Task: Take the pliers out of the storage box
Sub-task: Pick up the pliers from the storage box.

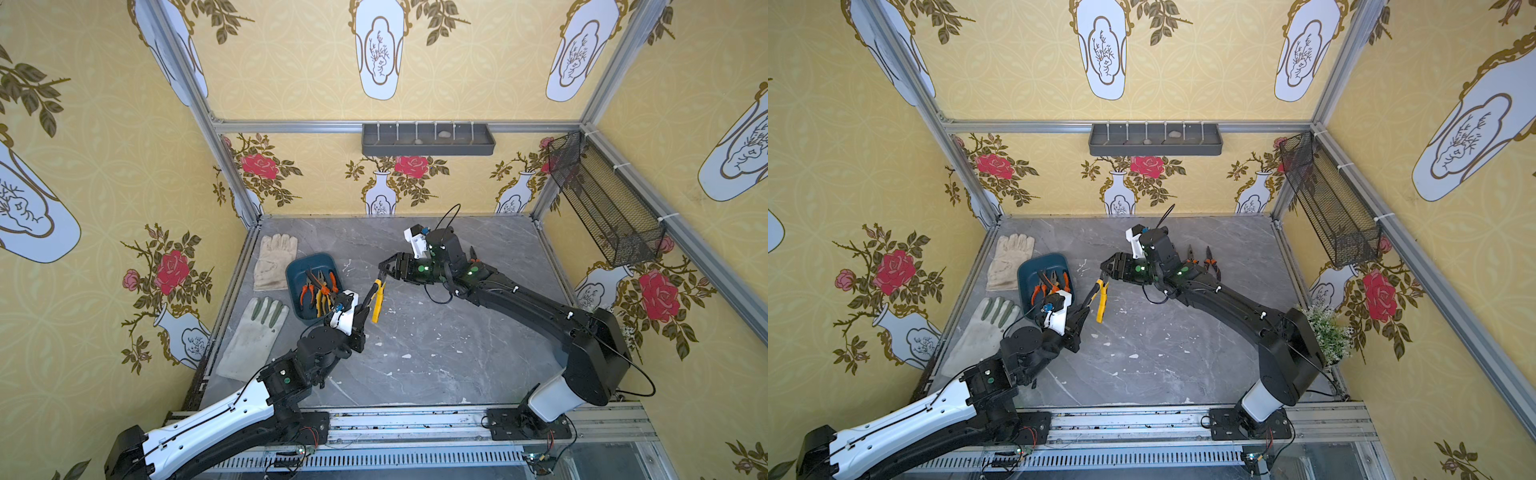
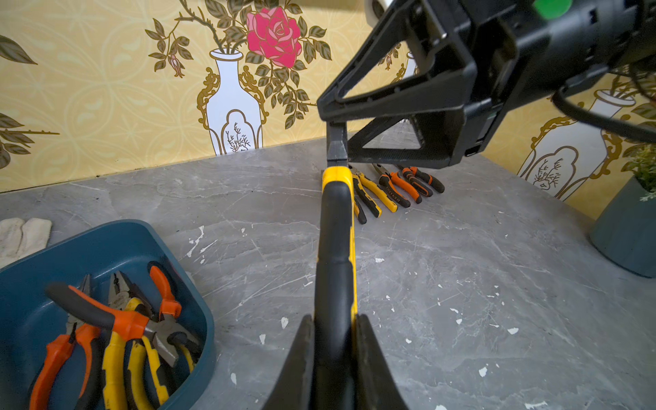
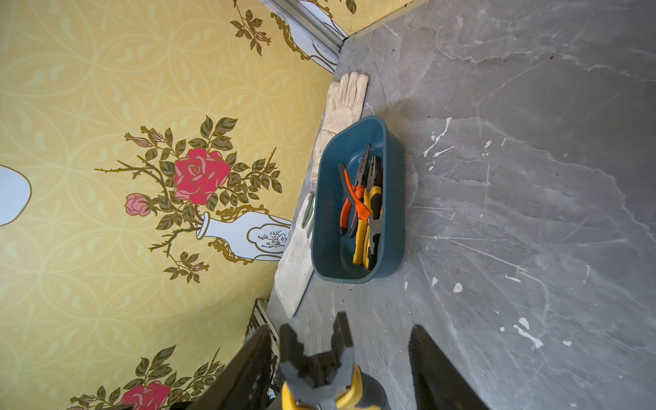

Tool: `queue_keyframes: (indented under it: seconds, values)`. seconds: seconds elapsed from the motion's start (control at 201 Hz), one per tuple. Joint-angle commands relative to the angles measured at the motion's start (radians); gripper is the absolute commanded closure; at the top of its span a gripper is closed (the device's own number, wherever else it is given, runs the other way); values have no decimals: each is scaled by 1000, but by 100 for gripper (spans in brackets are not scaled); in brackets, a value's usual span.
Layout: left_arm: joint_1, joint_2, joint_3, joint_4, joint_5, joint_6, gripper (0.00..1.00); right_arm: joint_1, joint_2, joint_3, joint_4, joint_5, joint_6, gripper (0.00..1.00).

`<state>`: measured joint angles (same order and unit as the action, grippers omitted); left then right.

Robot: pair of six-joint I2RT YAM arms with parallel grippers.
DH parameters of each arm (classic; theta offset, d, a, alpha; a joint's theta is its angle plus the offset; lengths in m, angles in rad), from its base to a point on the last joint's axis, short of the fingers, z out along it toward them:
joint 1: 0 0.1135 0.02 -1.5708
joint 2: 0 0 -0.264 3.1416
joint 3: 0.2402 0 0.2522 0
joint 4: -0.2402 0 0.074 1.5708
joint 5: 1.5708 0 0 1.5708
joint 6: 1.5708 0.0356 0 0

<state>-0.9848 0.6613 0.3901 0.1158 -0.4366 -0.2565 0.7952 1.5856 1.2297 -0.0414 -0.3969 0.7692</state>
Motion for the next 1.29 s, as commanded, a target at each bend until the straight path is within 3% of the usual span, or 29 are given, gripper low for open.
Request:
queue_keyframes:
  seconds: [0.0,0.757,0.851,1.08,1.285]
  values:
    - [-1,0,13,39,-9,-10,100,8,8,-8,52,-7,26,44]
    - [0,-8,19,22,-16,-61,100,78,10,31,15,45,-13,61]
    - [0,-6,18,21,-19,-63,100,79,1,27,21,52,-11,68]
    - [-1,-2,23,23,-19,-66,100,82,-7,24,23,59,-11,69]
    - [0,1,23,27,-21,-67,100,84,-15,24,19,65,-10,89]
